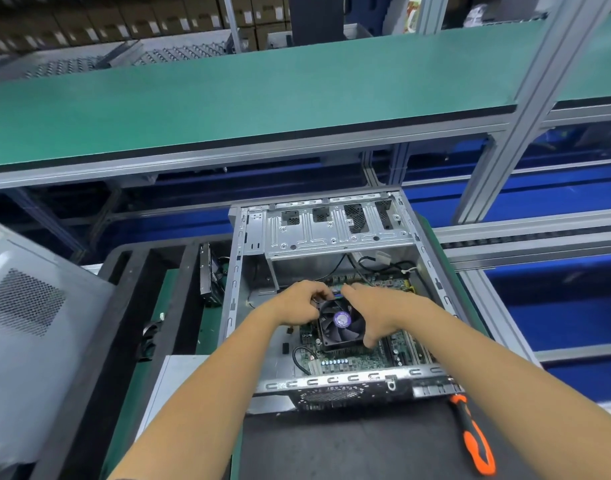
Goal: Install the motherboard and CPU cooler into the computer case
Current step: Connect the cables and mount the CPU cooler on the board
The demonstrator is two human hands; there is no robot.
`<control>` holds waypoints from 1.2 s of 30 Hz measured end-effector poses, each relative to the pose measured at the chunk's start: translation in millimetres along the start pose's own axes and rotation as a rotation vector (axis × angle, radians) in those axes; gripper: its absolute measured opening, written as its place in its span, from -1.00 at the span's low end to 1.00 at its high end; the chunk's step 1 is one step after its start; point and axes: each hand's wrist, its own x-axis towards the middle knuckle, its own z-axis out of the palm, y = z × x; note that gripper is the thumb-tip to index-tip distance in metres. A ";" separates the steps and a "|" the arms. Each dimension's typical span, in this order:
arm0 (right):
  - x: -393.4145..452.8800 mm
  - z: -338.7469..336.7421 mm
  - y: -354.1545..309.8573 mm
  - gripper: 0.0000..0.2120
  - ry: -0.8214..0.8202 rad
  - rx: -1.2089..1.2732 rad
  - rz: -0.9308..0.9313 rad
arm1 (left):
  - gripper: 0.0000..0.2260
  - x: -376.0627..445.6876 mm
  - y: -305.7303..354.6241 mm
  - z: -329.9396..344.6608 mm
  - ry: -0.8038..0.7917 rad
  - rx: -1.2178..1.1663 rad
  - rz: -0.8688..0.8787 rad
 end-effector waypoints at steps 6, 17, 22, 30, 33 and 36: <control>0.8 2.3 3.5 0.02 -0.054 0.090 0.003 | -0.64 0.3 0.2 1.5 -0.013 0.012 -0.028; 4.8 5.8 12.9 0.01 -0.149 0.310 0.029 | -0.72 -2.3 -2.5 0.1 0.002 0.057 0.040; 1.1 2.5 25.7 0.13 -0.207 0.372 0.069 | -0.60 -3.0 3.7 -0.6 0.043 0.080 0.006; 6.0 5.9 27.8 -0.41 -0.055 0.099 0.149 | -0.13 4.0 24.3 28.5 -0.111 0.378 0.153; 7.1 5.6 30.2 -0.44 -0.082 0.074 0.154 | -0.12 6.9 18.8 30.4 -0.113 0.302 0.136; 9.3 7.8 31.0 -0.41 -0.087 0.103 0.167 | -0.15 8.4 17.7 28.8 -0.111 0.258 0.139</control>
